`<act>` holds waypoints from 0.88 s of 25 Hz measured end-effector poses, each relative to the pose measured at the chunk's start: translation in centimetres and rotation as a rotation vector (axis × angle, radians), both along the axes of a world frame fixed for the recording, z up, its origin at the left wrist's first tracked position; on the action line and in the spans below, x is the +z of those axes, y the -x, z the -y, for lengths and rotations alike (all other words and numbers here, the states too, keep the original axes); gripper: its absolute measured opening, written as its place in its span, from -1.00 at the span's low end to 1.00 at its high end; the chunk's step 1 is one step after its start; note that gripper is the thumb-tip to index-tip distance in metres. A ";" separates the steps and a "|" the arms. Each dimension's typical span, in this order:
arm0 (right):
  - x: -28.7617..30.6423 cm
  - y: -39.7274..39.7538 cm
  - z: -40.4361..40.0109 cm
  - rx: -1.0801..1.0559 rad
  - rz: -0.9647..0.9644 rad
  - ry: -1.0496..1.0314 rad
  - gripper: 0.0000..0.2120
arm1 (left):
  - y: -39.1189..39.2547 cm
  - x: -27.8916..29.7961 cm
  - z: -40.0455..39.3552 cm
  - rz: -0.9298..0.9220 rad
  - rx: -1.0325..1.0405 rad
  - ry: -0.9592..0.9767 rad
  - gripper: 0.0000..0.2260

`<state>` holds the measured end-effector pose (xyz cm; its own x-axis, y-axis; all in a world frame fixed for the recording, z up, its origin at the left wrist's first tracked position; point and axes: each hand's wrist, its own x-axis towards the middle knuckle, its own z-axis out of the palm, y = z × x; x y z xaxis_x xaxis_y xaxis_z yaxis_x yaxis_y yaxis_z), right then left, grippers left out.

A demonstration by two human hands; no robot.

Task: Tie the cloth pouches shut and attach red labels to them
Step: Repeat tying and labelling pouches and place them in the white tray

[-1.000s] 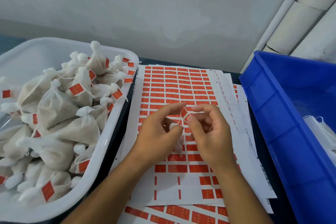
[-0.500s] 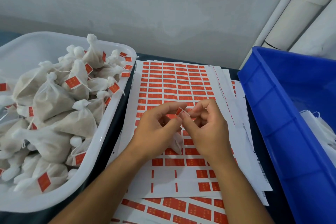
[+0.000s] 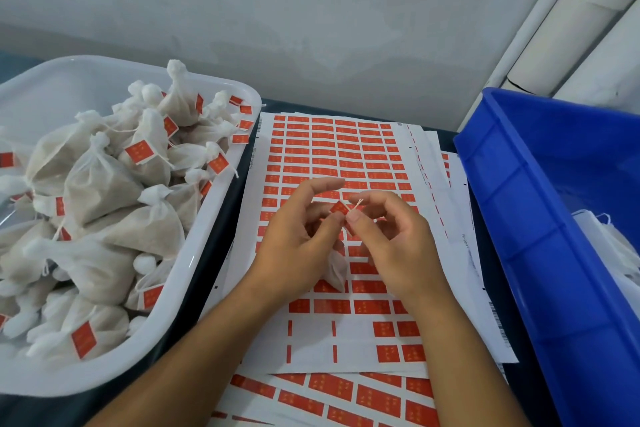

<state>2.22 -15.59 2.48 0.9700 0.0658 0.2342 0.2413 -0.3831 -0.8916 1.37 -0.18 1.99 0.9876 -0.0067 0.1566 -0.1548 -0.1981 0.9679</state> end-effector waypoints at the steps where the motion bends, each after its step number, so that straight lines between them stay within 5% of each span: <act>1: 0.0 0.0 0.0 0.000 0.009 0.005 -0.91 | 0.0 0.0 0.0 0.001 -0.001 0.002 -0.66; 19: 0.3 0.3 -0.1 -0.202 0.046 -0.042 -0.99 | 0.2 -0.5 0.5 0.041 -0.002 -0.190 -0.47; 22: 0.3 0.4 -0.2 -0.212 0.048 -0.064 -0.95 | 0.4 -0.3 0.6 0.123 0.069 -0.217 -0.57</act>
